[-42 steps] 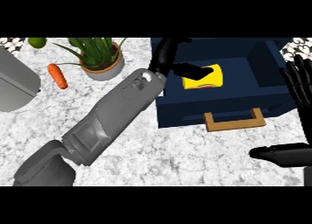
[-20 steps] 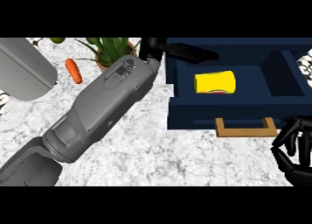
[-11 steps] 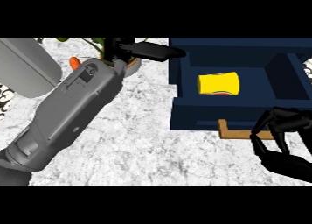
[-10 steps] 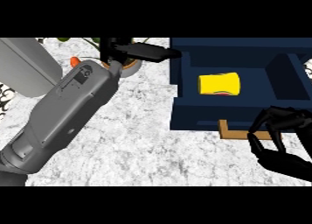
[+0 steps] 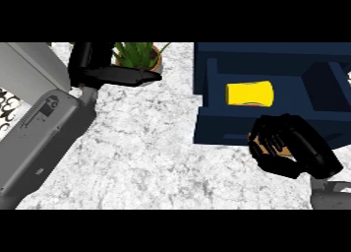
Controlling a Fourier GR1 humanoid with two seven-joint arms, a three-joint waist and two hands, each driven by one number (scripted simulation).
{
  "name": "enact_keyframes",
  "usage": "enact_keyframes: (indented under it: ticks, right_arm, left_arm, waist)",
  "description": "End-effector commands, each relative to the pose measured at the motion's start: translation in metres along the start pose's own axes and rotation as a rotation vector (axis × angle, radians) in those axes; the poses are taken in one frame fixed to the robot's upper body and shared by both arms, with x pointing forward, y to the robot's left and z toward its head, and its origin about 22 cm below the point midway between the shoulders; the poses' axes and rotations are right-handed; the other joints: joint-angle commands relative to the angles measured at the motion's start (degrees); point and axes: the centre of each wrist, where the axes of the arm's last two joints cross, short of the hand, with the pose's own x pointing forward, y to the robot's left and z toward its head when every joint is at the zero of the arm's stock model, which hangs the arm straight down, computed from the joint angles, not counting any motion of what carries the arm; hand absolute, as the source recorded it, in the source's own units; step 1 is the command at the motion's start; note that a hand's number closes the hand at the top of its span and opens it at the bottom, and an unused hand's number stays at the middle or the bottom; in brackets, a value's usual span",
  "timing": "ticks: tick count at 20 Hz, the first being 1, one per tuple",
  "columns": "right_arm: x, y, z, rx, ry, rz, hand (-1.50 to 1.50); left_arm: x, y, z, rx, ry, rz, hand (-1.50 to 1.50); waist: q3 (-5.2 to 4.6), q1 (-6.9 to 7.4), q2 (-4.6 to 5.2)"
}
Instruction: Pick up the cup, place it into the drawer and close the drawer
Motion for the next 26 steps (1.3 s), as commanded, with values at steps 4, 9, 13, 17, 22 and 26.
enact_keyframes:
  ticks: [4,9,13,17,22,26]
  right_arm:
    - [-0.027,0.046,-0.042,0.086,0.031,0.263,1.50]
    - [-0.063,0.065,-0.069,0.110,0.052,0.269,1.50]
    - [-0.092,0.057,-0.082,0.110,0.069,0.253,1.50]
    - [-0.084,0.055,-0.123,0.124,0.105,0.219,1.50]
    - [-0.098,0.014,-0.138,0.144,0.144,0.202,1.50]
    - [-0.116,-0.004,-0.130,0.127,0.193,0.173,1.50]
  left_arm:
    - [-0.006,0.039,0.036,0.016,0.003,-0.005,-1.50]
    - [0.003,0.058,0.054,0.020,0.005,0.016,-1.50]
    - [-0.002,0.082,0.067,0.030,0.014,-0.001,-1.50]
    - [-0.008,0.094,0.076,0.039,-0.004,-0.005,-1.50]
    - [0.001,0.100,0.076,0.006,-0.006,0.017,-1.50]
    - [-0.011,0.101,0.082,-0.012,-0.002,0.034,-1.50]
  waist:
    - [0.06,1.01,0.33]
    - [0.11,0.69,0.37]
    - [0.09,-0.22,0.49]
    - [0.11,0.82,0.94]
    - [0.16,2.03,1.35]
    - [0.18,2.28,1.83]
